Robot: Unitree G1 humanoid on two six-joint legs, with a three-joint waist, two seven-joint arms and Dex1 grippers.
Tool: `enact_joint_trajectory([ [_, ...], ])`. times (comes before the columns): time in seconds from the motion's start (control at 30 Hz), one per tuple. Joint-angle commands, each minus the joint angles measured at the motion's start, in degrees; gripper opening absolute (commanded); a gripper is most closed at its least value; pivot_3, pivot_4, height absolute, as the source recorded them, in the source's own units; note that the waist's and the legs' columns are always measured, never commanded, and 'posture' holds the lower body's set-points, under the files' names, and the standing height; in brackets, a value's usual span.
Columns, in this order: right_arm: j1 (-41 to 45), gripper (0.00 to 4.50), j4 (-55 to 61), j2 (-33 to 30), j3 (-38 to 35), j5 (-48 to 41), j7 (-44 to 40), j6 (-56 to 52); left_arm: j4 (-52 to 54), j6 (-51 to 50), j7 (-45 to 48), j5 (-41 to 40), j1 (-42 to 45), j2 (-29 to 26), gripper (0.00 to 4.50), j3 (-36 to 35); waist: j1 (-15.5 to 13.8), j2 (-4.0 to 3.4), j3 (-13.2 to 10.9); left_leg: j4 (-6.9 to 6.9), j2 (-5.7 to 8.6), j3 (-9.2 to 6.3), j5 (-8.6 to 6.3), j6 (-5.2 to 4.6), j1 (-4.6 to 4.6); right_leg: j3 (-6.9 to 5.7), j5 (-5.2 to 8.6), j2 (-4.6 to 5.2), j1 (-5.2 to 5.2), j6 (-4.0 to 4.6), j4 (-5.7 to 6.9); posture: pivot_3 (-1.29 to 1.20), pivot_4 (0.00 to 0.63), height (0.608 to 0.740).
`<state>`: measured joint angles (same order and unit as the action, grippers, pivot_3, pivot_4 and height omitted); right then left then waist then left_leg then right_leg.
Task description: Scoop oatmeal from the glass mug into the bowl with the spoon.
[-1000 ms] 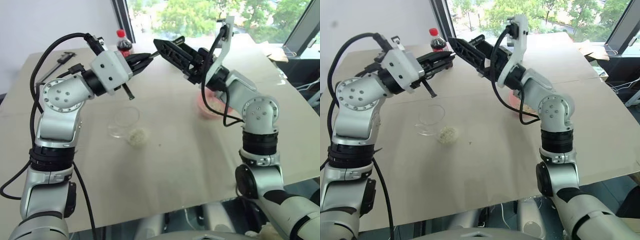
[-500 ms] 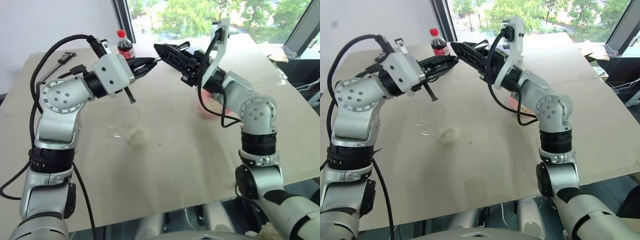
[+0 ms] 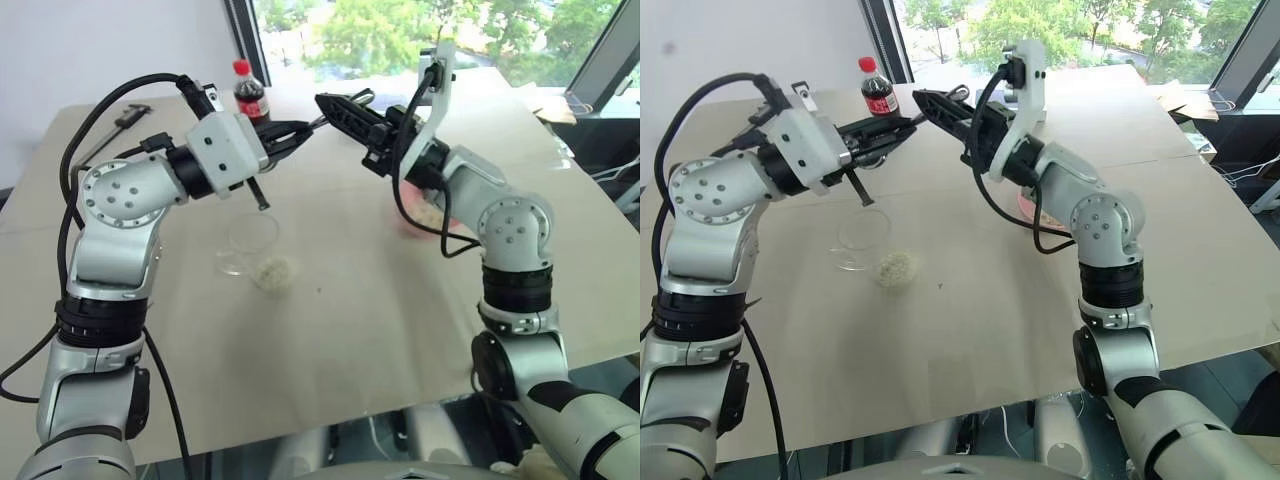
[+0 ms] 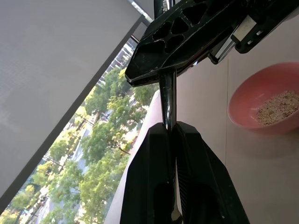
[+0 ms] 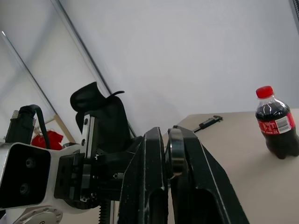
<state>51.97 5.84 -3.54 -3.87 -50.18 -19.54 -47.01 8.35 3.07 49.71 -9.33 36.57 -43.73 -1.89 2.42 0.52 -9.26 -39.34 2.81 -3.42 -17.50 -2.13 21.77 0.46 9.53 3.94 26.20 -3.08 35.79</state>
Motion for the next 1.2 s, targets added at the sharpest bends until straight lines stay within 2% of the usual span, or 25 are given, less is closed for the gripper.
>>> enact_joint_trajectory([
  [0.03,1.3,0.00,2.1,0.7,-0.8,-0.4,0.2,1.5,1.9,0.4,-1.1,-0.3,-0.3,-0.5,1.85,-2.3,0.0,0.00,0.0,0.00,0.00,0.00,0.00,0.00,0.00,0.00,0.00,0.00,0.00,0.00,0.00,0.00,0.150,0.740],
  [0.1,1.4,0.00,1.8,1.0,-1.0,-0.2,0.4,1.8,2.5,-0.3,-1.9,-1.0,-0.7,-0.4,2.76,-3.3,0.0,0.00,0.0,0.00,0.00,-0.01,0.00,0.00,0.00,0.00,0.00,0.00,0.00,0.00,0.00,0.00,0.150,0.740],
  [0.2,1.4,0.00,1.2,1.3,-1.5,0.2,1.1,2.4,5.2,-3.6,-3.5,-3.6,-2.0,-0.4,2.76,-6.2,0.1,0.00,0.0,0.00,0.00,0.00,0.00,0.00,0.00,0.01,0.00,0.00,0.01,0.00,0.00,0.00,0.150,0.740],
  [0.33,1.3,0.00,-1.2,-0.3,-3.2,1.8,1.5,3.9,11.5,-12.8,-7.5,-9.9,-7.8,-0.2,2.76,-14.1,0.2,0.00,0.0,0.00,-0.04,0.00,0.00,0.00,0.01,0.03,0.00,0.00,0.02,0.00,0.02,0.00,0.150,0.740],
  [0.53,1.7,0.00,-6.2,-3.8,-6.5,3.6,0.8,5.8,18.6,-24.8,-12.0,-23.3,-26.6,3.9,2.76,-32.1,0.3,-0.02,0.0,0.00,-0.07,0.08,0.00,0.00,-0.05,0.13,0.01,0.01,0.04,0.00,-0.04,0.00,0.150,0.740],
  [0.63,2.4,0.00,-8.6,-5.5,-7.4,4.7,0.0,6.7,21.2,-26.8,-9.0,-28.0,-41.7,8.1,2.76,-36.4,0.2,-0.05,0.0,0.03,-0.10,0.15,0.00,0.00,-0.06,0.19,0.01,-0.01,0.05,0.01,-0.11,0.00,0.150,0.740],
  [0.73,3.4,0.00,-10.4,-6.5,-8.1,5.5,-0.8,7.4,21.5,-24.0,-6.3,-27.2,-51.7,11.2,2.76,-35.9,-0.1,-0.05,0.0,0.02,-0.10,0.19,-0.01,0.00,-0.08,0.20,0.01,-0.01,0.04,0.02,-0.15,0.00,0.150,0.740],
  [0.87,4.4,0.00,-11.7,-7.0,-8.6,6.1,-1.1,8.0,20.0,-20.8,-5.0,-23.5,-57.2,12.8,2.76,-31.7,-0.6,-0.09,-0.1,0.02,-0.08,0.09,-0.01,0.00,-0.11,0.10,0.01,0.02,-0.05,0.03,-0.09,0.00,0.150,0.740],
  [1.2,4.7,0.00,-10.8,-7.0,-9.8,5.9,0.4,7.5,10.6,-12.2,-9.0,-15.1,-48.7,14.5,2.76,-23.4,-0.2,-0.15,0.0,0.02,-0.04,0.12,-0.01,-0.01,-0.21,0.16,0.01,0.06,-0.11,0.04,-0.04,0.00,0.150,0.740],
])
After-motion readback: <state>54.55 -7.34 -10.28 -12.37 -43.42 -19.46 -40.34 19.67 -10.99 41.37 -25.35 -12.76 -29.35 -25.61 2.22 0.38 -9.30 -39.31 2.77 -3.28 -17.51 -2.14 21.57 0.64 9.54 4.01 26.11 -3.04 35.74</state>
